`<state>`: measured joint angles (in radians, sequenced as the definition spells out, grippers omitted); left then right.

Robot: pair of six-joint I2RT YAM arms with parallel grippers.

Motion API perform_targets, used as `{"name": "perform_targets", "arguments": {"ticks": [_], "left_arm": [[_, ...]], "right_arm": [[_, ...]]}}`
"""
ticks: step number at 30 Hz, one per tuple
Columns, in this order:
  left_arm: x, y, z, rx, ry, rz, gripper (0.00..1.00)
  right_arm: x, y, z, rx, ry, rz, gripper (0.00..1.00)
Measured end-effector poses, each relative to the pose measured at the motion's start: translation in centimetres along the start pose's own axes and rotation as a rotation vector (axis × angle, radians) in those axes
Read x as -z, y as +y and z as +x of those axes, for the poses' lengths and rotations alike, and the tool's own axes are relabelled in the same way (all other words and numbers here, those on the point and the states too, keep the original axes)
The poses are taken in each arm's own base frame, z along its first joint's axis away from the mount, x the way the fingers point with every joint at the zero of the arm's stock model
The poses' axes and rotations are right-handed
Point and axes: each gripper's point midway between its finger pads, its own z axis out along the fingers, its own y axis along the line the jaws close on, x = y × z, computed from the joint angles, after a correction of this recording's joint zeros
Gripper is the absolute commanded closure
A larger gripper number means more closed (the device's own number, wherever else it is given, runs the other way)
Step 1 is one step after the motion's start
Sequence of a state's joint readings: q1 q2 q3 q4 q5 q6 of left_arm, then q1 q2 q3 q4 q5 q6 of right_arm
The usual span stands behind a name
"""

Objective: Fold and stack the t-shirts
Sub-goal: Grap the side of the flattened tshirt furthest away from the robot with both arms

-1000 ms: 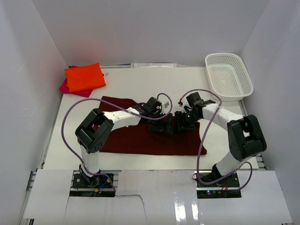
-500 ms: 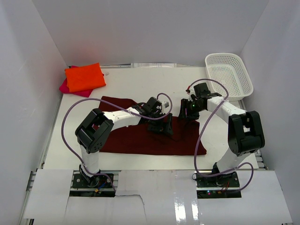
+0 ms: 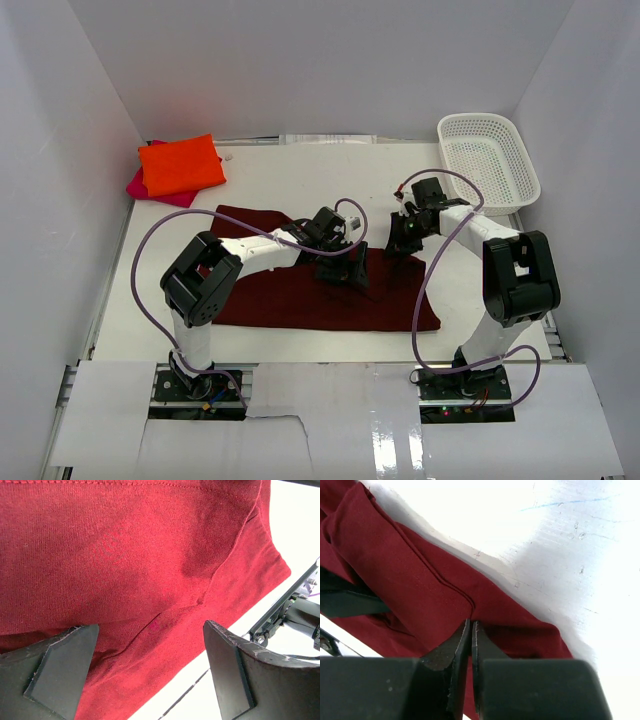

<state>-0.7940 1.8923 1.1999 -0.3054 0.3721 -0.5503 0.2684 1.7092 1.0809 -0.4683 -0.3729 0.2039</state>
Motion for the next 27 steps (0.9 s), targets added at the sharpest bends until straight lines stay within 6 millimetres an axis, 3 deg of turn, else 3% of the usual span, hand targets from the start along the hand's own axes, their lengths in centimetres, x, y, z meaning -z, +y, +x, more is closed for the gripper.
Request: {"name": "perform_targets", "arguments": {"ticks": [6, 14, 16, 21, 27], "left_arm": [[0.0, 0.0, 0.0, 0.000, 0.000, 0.000, 0.02], [0.0, 0.0, 0.0, 0.001, 0.001, 0.000, 0.02], [0.0, 0.0, 0.0, 0.001, 0.001, 0.000, 0.02], [0.0, 0.0, 0.0, 0.001, 0.001, 0.001, 0.02], [0.0, 0.0, 0.0, 0.001, 0.001, 0.001, 0.02]], "right_arm": [[0.0, 0.0, -0.7, -0.006, -0.005, -0.007, 0.92], [0.6, 0.3, -6.7, -0.006, -0.075, -0.032, 0.92], [0.9, 0.4, -7.0, -0.004, -0.079, -0.030, 0.92], [0.7, 0.3, -7.0, -0.013, -0.060, -0.025, 0.73], [0.8, 0.4, -7.3, -0.009, -0.061, -0.028, 0.70]]}}
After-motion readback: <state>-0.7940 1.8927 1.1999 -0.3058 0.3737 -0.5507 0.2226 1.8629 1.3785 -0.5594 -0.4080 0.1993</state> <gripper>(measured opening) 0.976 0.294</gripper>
